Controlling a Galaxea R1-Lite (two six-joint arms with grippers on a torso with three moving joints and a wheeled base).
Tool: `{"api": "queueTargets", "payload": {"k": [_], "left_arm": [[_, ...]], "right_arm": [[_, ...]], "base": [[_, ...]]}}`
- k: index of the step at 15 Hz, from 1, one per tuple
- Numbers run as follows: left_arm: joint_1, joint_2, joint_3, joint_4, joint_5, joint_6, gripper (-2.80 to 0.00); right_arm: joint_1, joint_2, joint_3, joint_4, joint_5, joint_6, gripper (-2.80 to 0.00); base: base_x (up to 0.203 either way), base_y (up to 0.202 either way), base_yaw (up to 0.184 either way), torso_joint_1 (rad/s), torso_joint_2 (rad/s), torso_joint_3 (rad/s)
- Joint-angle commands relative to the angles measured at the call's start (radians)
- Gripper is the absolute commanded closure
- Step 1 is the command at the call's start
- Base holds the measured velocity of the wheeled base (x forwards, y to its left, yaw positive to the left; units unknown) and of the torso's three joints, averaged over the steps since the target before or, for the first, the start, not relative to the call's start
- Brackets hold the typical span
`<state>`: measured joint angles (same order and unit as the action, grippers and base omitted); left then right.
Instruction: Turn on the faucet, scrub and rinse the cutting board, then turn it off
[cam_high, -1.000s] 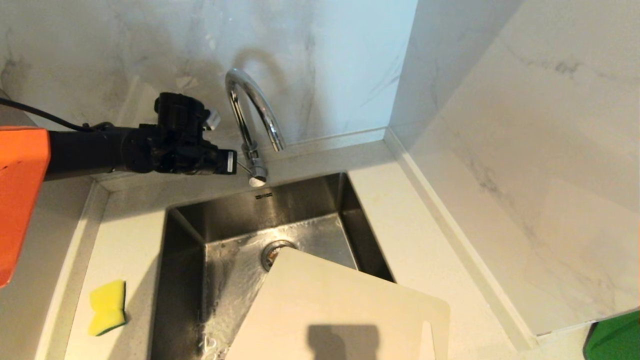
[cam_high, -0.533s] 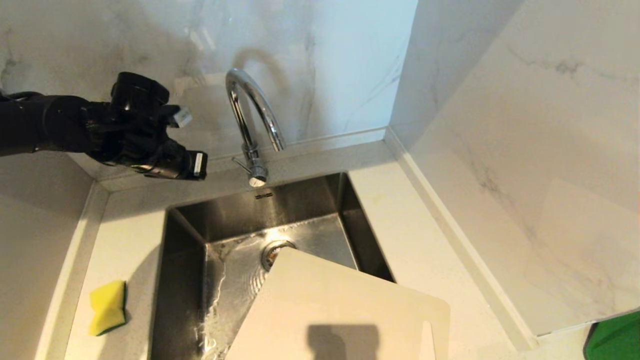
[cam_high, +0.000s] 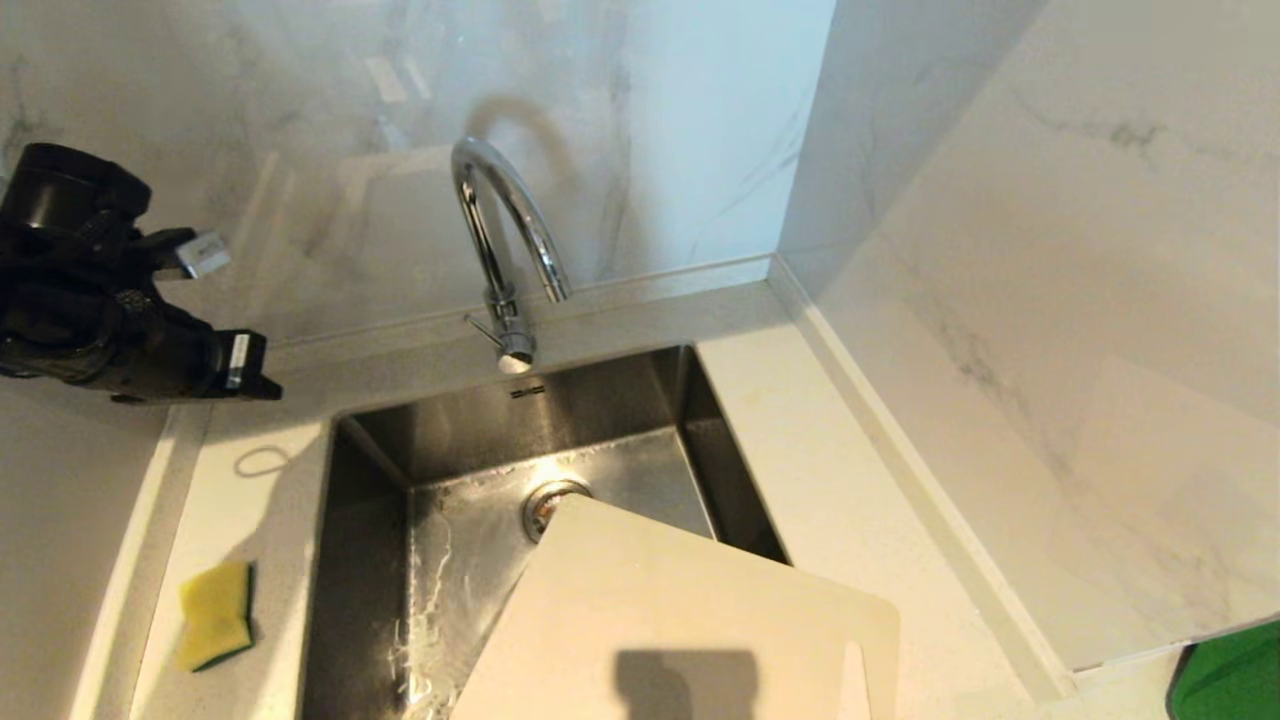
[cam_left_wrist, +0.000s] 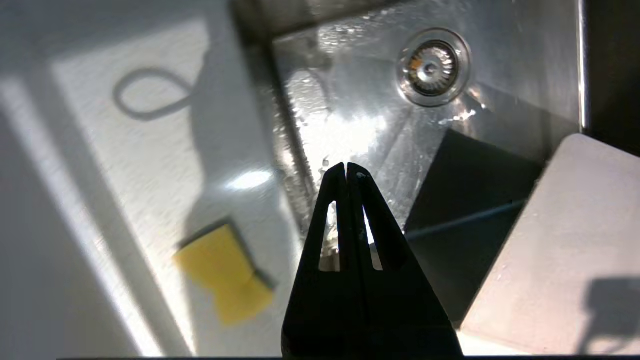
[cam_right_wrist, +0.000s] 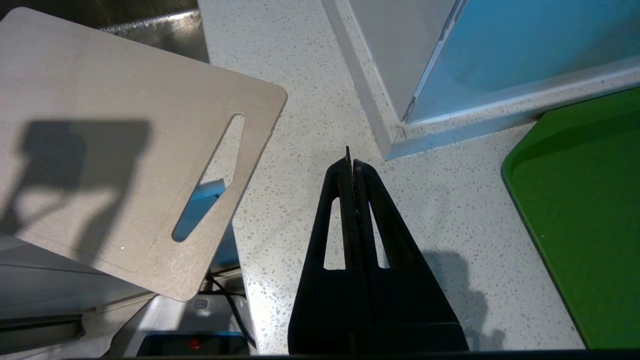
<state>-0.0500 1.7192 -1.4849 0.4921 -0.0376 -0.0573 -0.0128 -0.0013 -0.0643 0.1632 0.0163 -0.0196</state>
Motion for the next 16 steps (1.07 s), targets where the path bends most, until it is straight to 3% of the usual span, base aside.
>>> {"api": "queueTargets", "payload": {"k": [1,6,12,16], "left_arm": [[0.076,-0.085,0.069,0.002,-0.033,0.002,0.0],[0.079,-0.261,0.206,-0.014,-0.043,0.01,0.0],[0.066,-0.714,0.8,-0.319,-0.019,0.07,0.0],[0.064,-0.934,1.087,-0.534,0.026,0.09,0.0]], "right_arm": [[0.0,0.0,0.0,0.001,0.001,0.0,0.0],[-0.001,0.0,0.0,0.001,0.001,0.0,0.0],[-0.005,0.0,0.0,0.001,0.001,0.0,0.0],[0.0,0.0,0.0,0.001,0.001,0.0,0.0]], "base": [[0.0,0.0,0.0,0.0,0.0,0.0],[0.0,0.0,0.0,0.0,0.0,0.0],[0.0,0.0,0.0,0.0,0.0,0.0],[0.0,0.0,0.0,0.0,0.0,0.0]]}}
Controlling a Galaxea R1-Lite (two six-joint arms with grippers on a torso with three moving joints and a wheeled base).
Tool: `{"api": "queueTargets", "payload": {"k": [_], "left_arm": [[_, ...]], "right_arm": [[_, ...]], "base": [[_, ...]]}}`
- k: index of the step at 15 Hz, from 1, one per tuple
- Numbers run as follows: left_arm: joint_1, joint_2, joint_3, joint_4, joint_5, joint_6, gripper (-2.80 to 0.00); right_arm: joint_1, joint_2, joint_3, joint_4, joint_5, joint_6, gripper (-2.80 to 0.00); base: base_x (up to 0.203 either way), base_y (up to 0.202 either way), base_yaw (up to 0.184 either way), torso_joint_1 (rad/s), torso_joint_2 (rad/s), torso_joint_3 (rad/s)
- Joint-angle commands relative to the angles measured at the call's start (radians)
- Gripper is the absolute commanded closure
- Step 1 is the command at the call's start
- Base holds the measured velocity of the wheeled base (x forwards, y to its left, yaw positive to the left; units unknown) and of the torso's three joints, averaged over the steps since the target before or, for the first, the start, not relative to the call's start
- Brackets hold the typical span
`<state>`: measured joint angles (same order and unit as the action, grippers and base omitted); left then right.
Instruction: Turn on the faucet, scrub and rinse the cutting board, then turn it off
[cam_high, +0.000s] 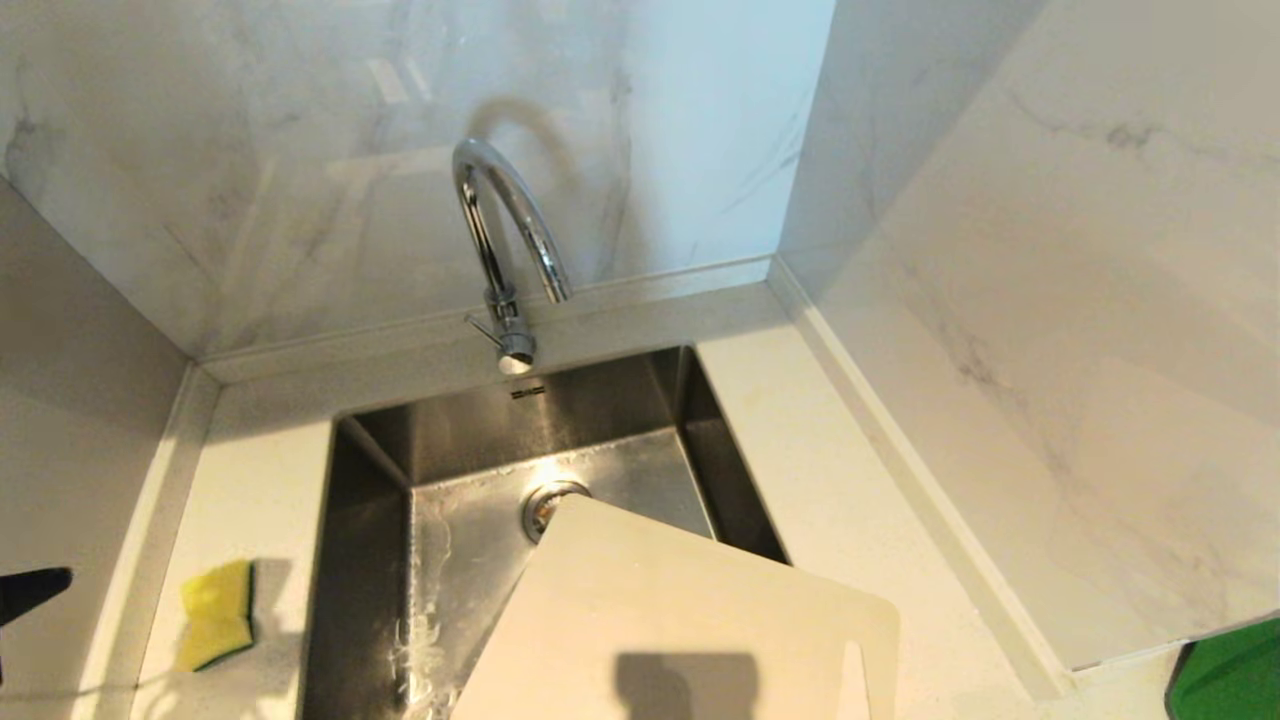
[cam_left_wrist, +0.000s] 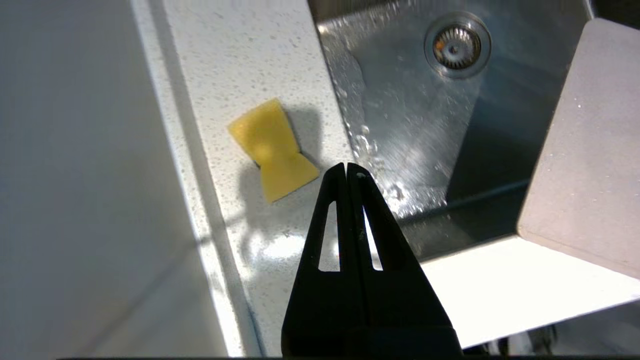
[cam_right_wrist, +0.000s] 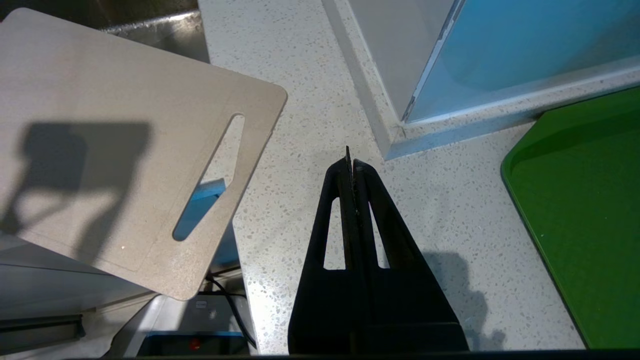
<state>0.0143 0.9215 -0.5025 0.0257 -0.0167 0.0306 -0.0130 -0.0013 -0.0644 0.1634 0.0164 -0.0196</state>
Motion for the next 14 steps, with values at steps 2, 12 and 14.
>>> {"api": "queueTargets", "payload": {"k": [2,12,14], "left_arm": [[0.0,-0.205,0.244,-0.191,0.021,0.004,0.0],[0.075,-0.547,0.504,-0.189,-0.004,0.024,0.0],[0.085,-0.621,0.504,-0.087,-0.006,0.026,0.0]], "right_arm": [[0.001,0.0,0.0,0.001,0.0,0.0,0.0],[0.001,0.0,0.0,0.001,0.0,0.0,0.0],[0.001,0.0,0.0,0.001,0.0,0.0,0.0]], "base": [[0.0,0.0,0.0,0.0,0.0,0.0],[0.0,0.0,0.0,0.0,0.0,0.0],[0.0,0.0,0.0,0.0,0.0,0.0]]}}
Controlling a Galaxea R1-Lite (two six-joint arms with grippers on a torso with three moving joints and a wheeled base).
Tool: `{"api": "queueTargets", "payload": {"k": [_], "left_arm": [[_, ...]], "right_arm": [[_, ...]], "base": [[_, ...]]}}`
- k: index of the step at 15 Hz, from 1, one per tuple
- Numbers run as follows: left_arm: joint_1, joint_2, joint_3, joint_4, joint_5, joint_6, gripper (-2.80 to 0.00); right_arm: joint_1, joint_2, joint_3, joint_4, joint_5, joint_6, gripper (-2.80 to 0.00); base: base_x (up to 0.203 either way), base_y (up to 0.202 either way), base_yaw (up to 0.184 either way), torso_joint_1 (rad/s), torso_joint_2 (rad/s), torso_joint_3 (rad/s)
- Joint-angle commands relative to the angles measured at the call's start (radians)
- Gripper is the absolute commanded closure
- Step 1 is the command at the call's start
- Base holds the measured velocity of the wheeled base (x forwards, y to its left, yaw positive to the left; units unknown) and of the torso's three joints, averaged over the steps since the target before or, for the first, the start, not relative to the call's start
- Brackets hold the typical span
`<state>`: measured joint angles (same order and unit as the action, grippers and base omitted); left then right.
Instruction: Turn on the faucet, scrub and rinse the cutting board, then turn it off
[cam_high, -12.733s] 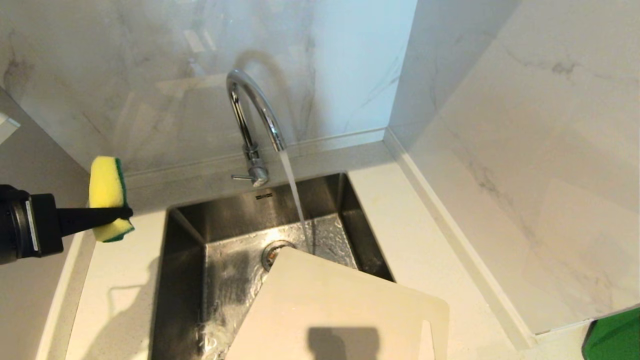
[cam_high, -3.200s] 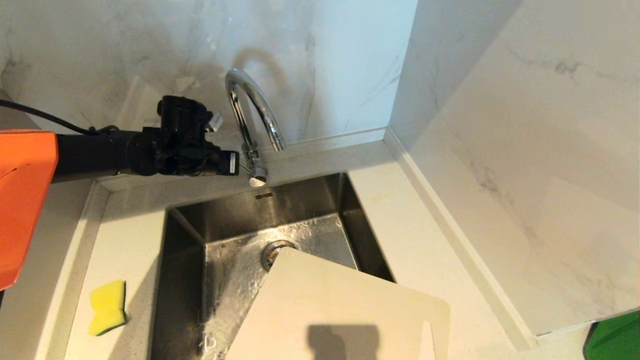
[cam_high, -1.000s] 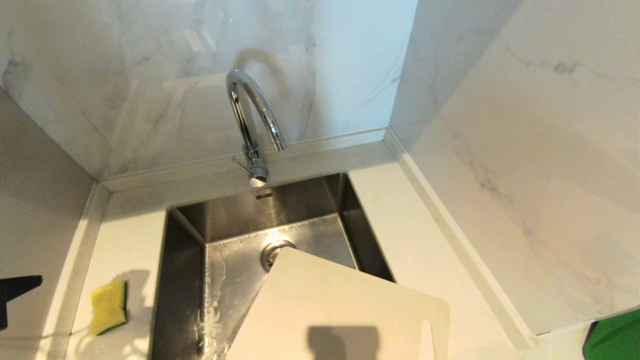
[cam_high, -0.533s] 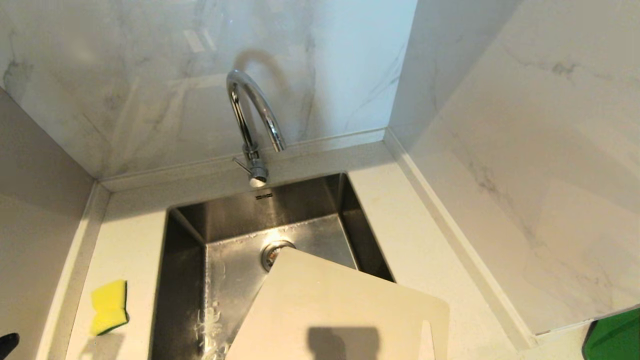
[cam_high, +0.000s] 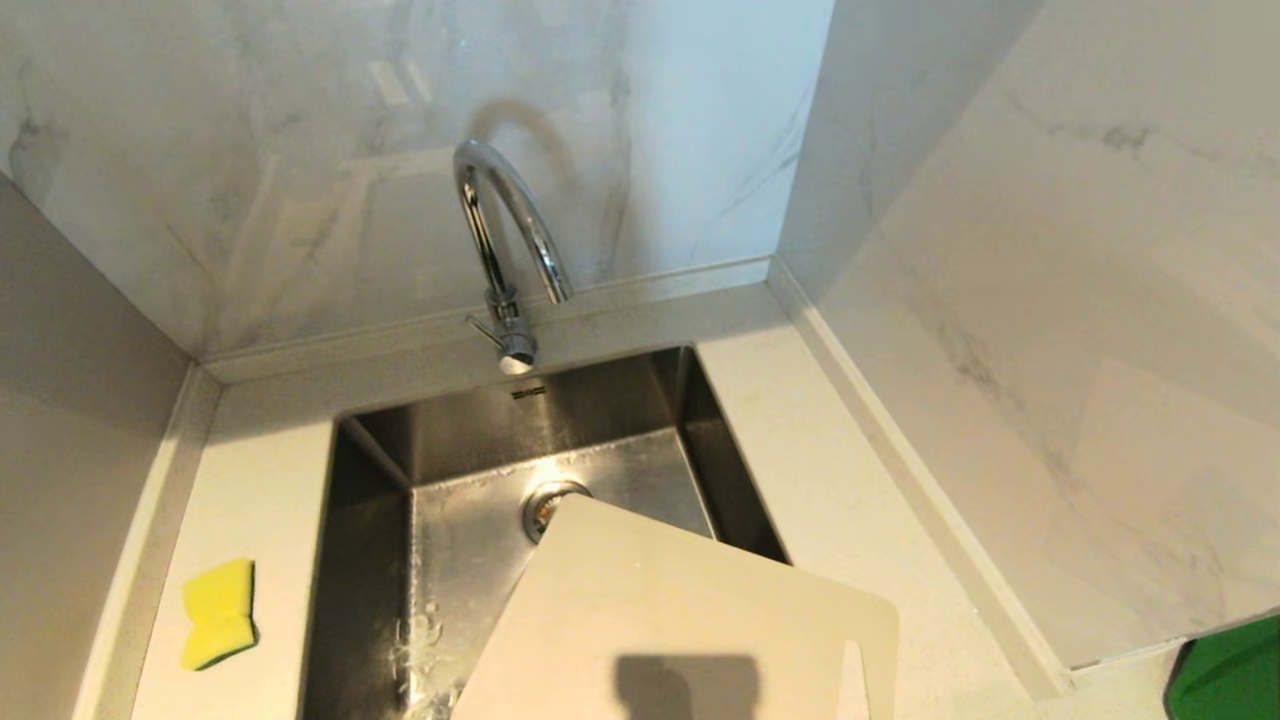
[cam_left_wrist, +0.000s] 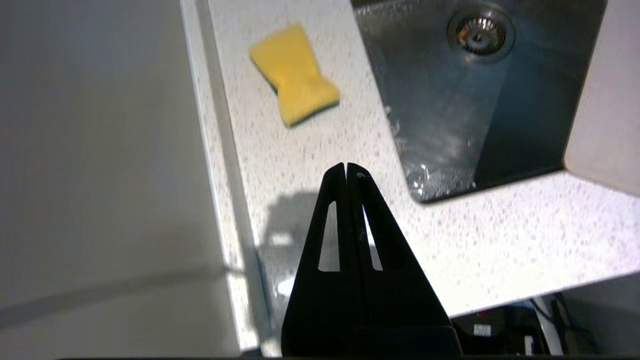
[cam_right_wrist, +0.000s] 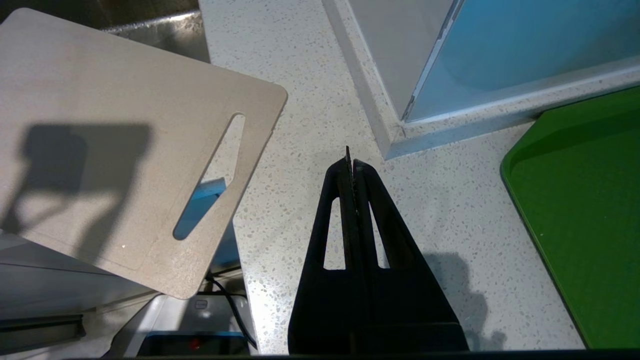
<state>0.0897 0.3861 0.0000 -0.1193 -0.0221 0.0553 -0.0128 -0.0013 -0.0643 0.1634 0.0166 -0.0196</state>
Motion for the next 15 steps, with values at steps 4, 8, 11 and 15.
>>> {"api": "queueTargets", "payload": {"k": [4,8,11,15], "left_arm": [[-0.01,-0.137,0.001,0.124,0.008,-0.016,0.0],[-0.038,-0.174,0.002,0.124,0.012,-0.02,0.0],[-0.064,-0.286,-0.004,0.131,0.021,-0.027,0.0],[-0.074,-0.39,0.001,0.111,0.024,-0.038,0.0]], "right_arm": [[0.0,0.0,0.0,0.001,0.0,0.0,0.0],[-0.001,0.0,0.0,0.001,0.0,0.0,0.0],[0.0,0.0,0.0,0.001,0.0,0.0,0.0],[-0.001,0.0,0.0,0.001,0.0,0.0,0.0]], "base": [[0.0,0.0,0.0,0.0,0.0,0.0],[0.0,0.0,0.0,0.0,0.0,0.0],[0.0,0.0,0.0,0.0,0.0,0.0],[0.0,0.0,0.0,0.0,0.0,0.0]]}}
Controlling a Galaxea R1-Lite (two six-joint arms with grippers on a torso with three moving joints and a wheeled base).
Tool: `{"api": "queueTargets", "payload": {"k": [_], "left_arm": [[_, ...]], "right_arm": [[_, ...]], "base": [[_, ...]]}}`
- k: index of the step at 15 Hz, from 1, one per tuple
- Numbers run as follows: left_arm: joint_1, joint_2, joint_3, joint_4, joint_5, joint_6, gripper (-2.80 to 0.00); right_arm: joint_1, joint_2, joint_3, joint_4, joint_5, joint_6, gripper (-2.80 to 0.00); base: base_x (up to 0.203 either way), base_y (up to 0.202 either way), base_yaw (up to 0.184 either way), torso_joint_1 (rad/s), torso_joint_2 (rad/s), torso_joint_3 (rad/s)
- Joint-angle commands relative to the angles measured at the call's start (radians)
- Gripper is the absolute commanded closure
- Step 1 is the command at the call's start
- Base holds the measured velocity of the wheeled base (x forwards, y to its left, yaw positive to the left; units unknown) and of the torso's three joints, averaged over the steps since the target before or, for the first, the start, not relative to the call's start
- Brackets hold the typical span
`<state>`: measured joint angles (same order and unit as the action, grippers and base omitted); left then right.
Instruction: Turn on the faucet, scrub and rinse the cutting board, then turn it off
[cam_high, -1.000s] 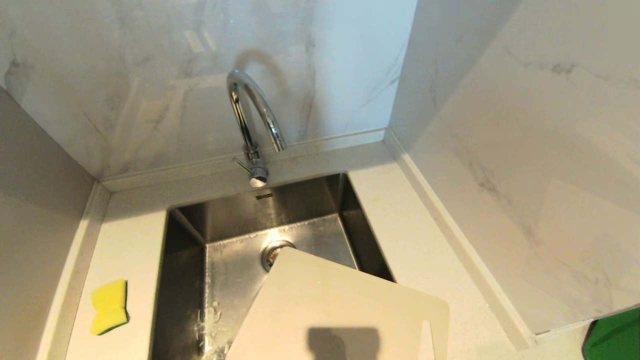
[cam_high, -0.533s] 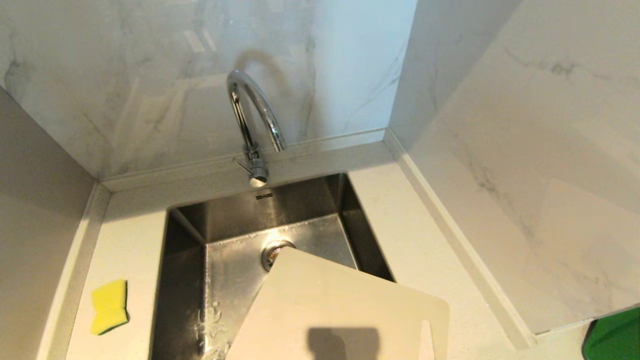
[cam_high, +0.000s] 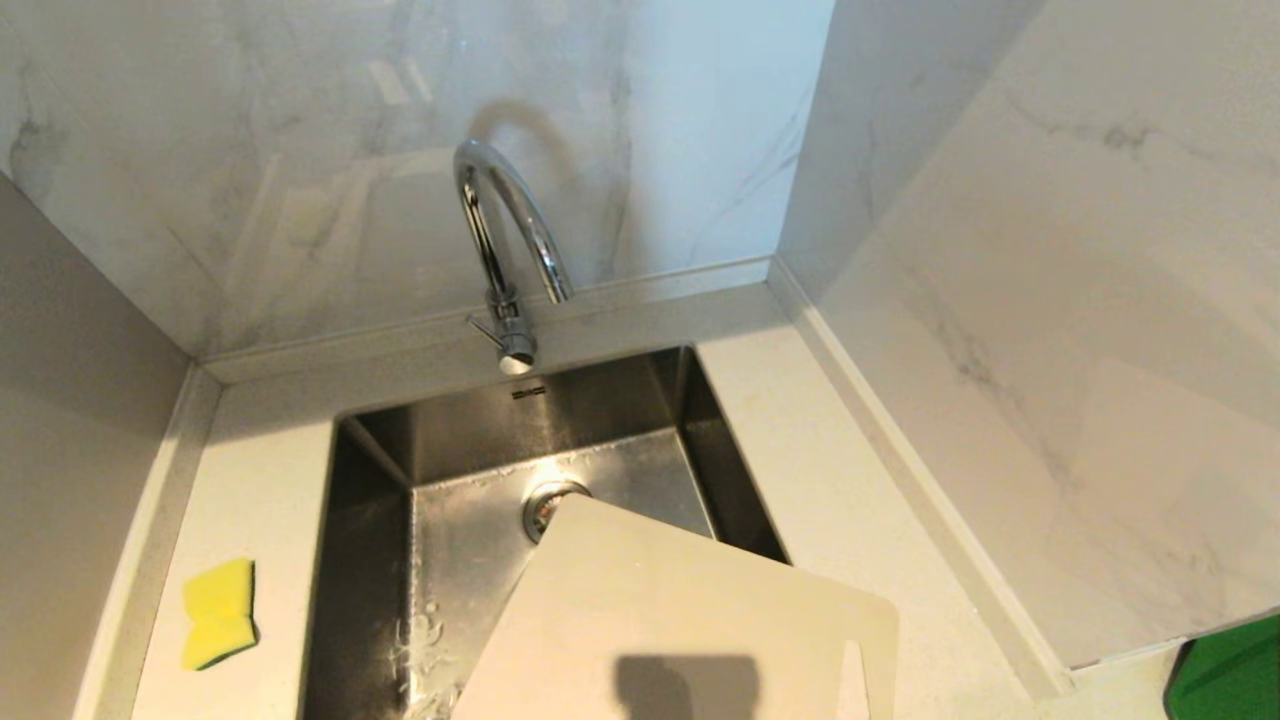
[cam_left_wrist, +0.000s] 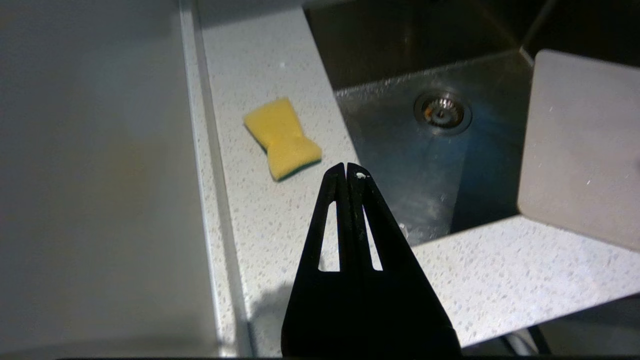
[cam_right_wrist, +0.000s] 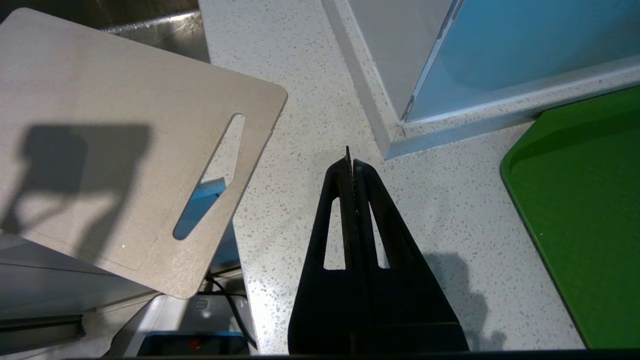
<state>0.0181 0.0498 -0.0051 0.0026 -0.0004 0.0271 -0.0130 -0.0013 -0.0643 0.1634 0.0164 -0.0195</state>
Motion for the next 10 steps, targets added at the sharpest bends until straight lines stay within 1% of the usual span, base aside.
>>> {"api": "queueTargets", "payload": {"k": [1,10], "left_arm": [[-0.003,-0.053,0.007,-0.012,0.005,-0.027,0.0],[-0.003,-0.053,0.005,-0.012,0.006,-0.029,0.0]], "right_arm": [[0.001,0.0,0.0,0.001,0.0,0.0,0.0],[-0.001,0.0,0.0,0.002,0.0,0.0,0.0]], "base": [[0.0,0.0,0.0,0.0,0.0,0.0],[0.0,0.0,0.0,0.0,0.0,0.0]]}}
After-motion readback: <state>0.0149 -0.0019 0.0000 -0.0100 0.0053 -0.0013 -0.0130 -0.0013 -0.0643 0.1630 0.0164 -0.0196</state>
